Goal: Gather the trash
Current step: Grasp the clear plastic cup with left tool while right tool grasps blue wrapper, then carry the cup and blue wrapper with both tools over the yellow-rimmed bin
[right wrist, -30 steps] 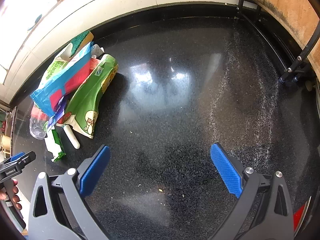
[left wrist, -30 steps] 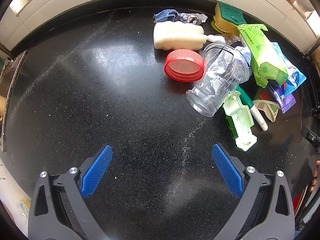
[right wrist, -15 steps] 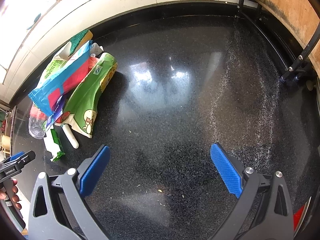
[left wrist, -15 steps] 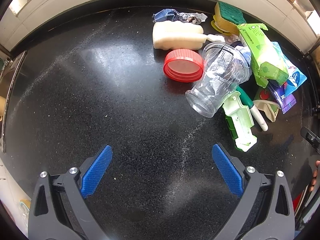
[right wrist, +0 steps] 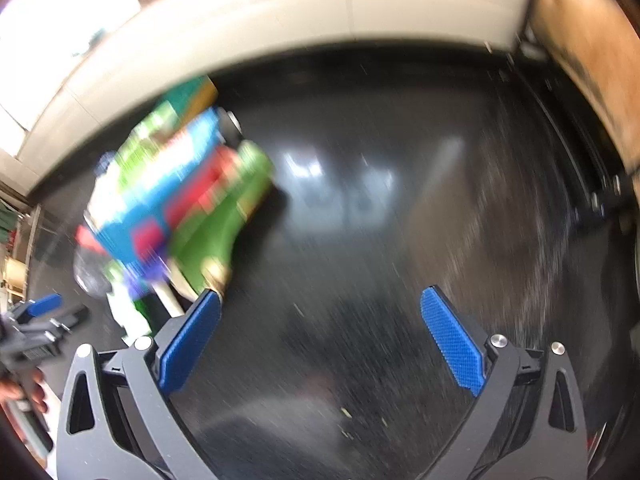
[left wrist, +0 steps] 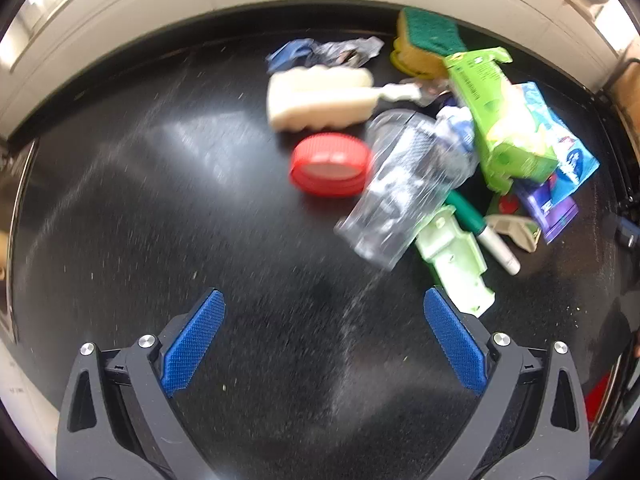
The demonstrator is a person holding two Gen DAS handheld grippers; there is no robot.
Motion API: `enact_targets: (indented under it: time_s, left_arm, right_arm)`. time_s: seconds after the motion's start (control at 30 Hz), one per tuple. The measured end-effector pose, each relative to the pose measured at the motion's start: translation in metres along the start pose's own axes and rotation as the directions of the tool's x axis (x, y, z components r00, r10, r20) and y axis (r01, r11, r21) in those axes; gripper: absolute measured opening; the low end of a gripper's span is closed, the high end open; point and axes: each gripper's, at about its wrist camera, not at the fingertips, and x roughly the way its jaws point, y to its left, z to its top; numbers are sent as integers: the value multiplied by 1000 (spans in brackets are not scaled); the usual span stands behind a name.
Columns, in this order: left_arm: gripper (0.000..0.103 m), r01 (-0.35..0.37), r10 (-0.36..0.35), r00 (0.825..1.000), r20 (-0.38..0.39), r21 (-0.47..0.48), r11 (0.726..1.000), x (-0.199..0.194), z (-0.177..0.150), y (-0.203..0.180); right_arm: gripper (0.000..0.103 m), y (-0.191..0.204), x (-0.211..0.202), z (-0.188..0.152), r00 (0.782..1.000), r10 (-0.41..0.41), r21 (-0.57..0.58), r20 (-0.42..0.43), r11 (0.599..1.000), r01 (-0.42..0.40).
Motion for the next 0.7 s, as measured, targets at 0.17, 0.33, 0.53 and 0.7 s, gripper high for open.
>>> enact_targets:
  time_s: [0.17, 0.33, 0.53, 0.7]
  left_arm:
    - [97, -37, 34, 999, 33, 97, 995, 6, 29, -18]
    - [74, 8, -13, 999, 33, 155, 988, 14, 48, -31]
    - [31, 169, -171, 985, 11, 94, 981, 17, 59, -25]
    - [31, 156, -161, 985, 65, 71, 985, -3, 62, -11]
  right_arm:
    - [97, 38, 3, 48, 999, 48, -70, 15, 996, -47]
    - [87, 74, 42, 77, 997, 40, -167, -73, 985, -52]
    - [25, 82, 65, 84, 987, 80, -164, -142, 981, -103]
    - [20, 68, 45, 82, 990, 113, -152, -86, 980, -125]
